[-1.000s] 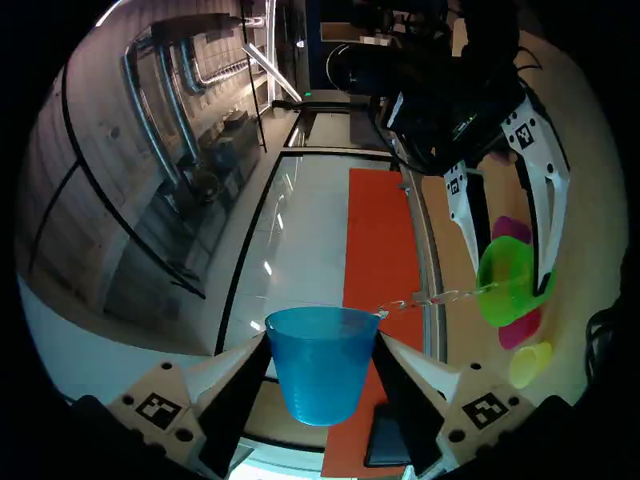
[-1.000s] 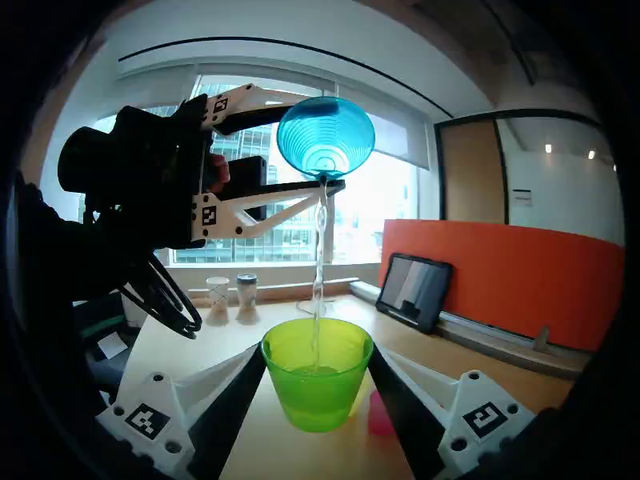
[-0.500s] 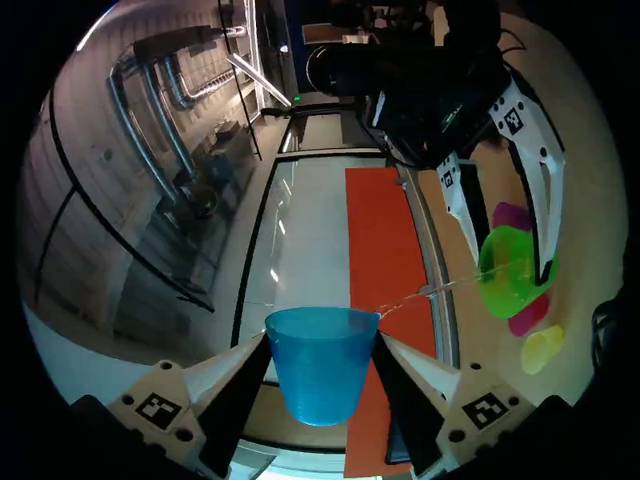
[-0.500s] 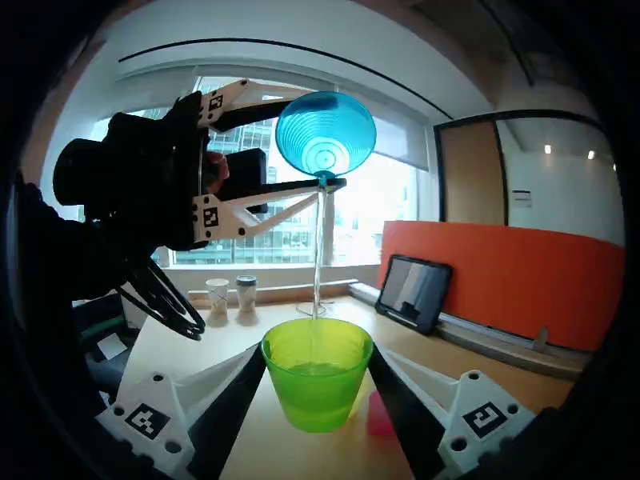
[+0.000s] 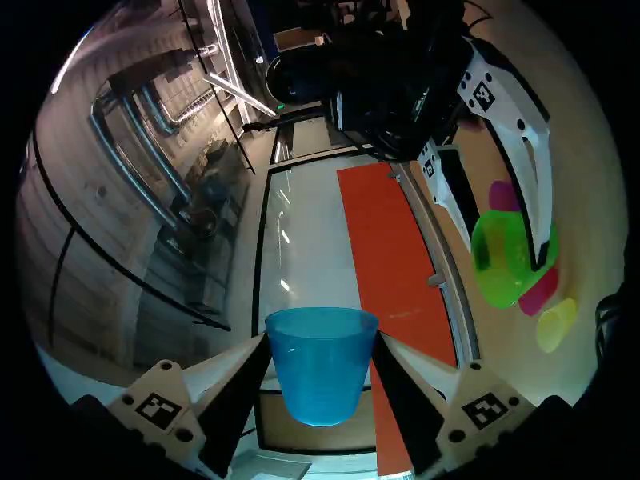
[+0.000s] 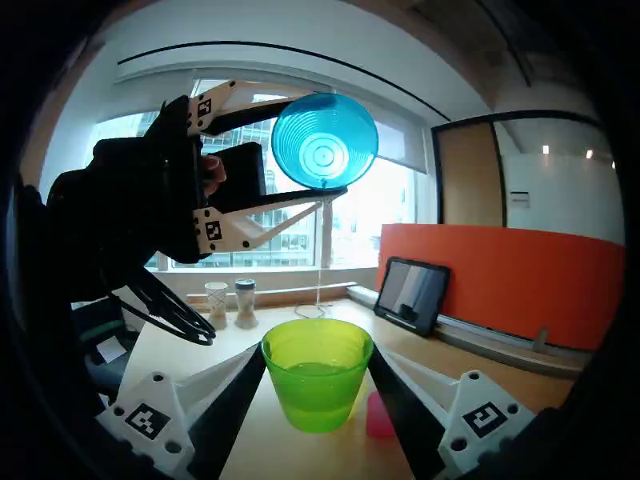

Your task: Pour water

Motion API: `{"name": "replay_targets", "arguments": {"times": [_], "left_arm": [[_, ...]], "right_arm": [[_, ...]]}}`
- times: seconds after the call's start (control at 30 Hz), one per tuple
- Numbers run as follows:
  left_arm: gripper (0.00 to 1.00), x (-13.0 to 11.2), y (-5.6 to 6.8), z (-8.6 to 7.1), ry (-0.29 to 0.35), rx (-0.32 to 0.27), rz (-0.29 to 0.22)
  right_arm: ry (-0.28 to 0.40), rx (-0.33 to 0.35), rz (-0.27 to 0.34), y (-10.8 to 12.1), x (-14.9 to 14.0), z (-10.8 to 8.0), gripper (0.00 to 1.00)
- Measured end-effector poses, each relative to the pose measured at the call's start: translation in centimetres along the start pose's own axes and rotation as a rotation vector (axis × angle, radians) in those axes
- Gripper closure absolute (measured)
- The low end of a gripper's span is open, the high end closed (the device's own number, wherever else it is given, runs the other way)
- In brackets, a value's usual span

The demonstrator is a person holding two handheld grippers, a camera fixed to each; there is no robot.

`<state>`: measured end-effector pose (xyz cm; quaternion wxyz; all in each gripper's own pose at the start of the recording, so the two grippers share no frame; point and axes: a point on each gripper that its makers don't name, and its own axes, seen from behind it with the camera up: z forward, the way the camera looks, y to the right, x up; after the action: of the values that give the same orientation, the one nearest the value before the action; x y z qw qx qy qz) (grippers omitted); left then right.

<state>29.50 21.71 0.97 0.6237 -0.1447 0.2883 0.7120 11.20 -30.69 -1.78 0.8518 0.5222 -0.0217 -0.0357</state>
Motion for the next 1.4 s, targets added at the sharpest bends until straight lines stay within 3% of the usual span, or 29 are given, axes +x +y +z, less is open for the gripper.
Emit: {"name": "replay_targets", "arguments": {"times": [0.2, 0.3, 0.4, 0.83, 1.4], "left_arm": [[0.15, 0.3, 0.1, 0.0, 0.006, 0.007, 0.021], [0.15, 0.0, 0.0, 0.0, 0.005, 0.007, -0.013], [0.14, -0.7, 0.0, 0.1, -0.005, 0.004, -0.094], [0.15, -3.0, 1.0, 0.1, -0.031, -0.033, -0.564], [0.15, -5.1, 1.7, -0.4, -0.057, -0.056, -1.052]], "right_arm": [[0.002, -0.002, 0.002, 0.1, 0.0, 0.0, 0.09], [0.003, -0.004, 0.001, 0.1, 0.0, 0.0, 0.09], [0.004, -0.005, 0.001, 0.1, 0.2, 0.0, 0.09], [0.010, -0.019, -0.001, 0.5, 0.4, -0.2, 0.09], [0.022, -0.031, -0.008, 0.7, 0.9, -0.7, 0.09]]}}
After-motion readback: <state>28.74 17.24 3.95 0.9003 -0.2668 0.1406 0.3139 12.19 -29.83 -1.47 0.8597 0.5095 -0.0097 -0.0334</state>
